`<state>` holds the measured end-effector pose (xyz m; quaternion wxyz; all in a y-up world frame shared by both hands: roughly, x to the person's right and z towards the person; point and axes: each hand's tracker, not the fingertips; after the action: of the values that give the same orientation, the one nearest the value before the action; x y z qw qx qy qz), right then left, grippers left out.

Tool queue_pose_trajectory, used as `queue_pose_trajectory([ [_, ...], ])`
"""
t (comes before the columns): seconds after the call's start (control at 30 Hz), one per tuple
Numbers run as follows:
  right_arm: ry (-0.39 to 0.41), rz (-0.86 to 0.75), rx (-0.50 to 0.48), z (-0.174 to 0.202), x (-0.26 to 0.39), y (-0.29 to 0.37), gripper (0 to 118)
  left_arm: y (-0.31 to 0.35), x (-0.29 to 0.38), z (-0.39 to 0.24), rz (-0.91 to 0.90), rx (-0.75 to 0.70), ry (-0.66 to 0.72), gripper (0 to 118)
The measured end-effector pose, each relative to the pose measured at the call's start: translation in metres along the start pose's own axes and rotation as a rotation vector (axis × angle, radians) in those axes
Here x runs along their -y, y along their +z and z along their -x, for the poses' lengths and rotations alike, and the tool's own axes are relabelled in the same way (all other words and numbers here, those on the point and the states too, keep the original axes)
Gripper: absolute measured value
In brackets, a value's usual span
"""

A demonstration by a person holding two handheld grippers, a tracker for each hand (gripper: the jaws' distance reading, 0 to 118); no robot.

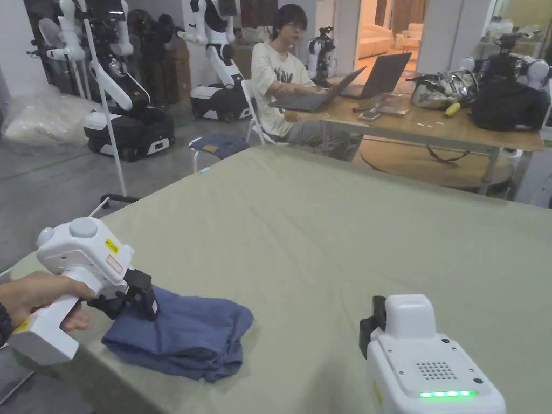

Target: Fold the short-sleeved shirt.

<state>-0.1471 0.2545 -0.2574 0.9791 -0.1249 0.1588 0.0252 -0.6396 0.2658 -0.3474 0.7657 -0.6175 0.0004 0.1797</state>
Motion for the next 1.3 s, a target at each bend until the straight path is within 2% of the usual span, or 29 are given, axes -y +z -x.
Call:
queue_pose_trajectory([
  [0.23, -0.021, 0.002, 0.012, -0.011, -0.004, -0.002, 0, 0.037, -0.001, 0.005, -0.22, -0.043, -0.018, 47],
  [0.5, -0.033, 0.006, 0.046, -0.029, 0.0, 0.009, 0, 0.018, 0.047, -0.057, -0.468, -0.017, -0.16, 47],
  [0.53, -0.031, 0.005, 0.052, -0.033, 0.001, 0.011, 0, 0.013, 0.054, -0.068, -0.516, -0.016, -0.18, 45],
  [0.6, -0.039, 0.006, 0.076, -0.044, 0.002, 0.019, 0, 0.0, 0.072, -0.094, -0.595, -0.014, -0.229, 33],
  [0.7, -0.038, 0.009, 0.125, -0.066, 0.006, 0.031, 0, -0.017, 0.098, -0.138, -0.713, 0.048, -0.287, 28],
  [0.93, -0.091, 0.034, 0.262, -0.128, 0.019, 0.064, 0, -0.05, 0.146, -0.238, -0.83, 0.106, -0.33, 5],
  [1.17, -0.115, 0.028, 0.388, -0.184, 0.023, 0.096, 0, -0.074, 0.159, -0.325, -0.941, 0.135, -0.468, 0],
  [1.3, -0.129, 0.006, 0.437, -0.202, 0.024, 0.11, 0, -0.075, 0.17, -0.361, -1.007, 0.144, -0.518, 0],
])
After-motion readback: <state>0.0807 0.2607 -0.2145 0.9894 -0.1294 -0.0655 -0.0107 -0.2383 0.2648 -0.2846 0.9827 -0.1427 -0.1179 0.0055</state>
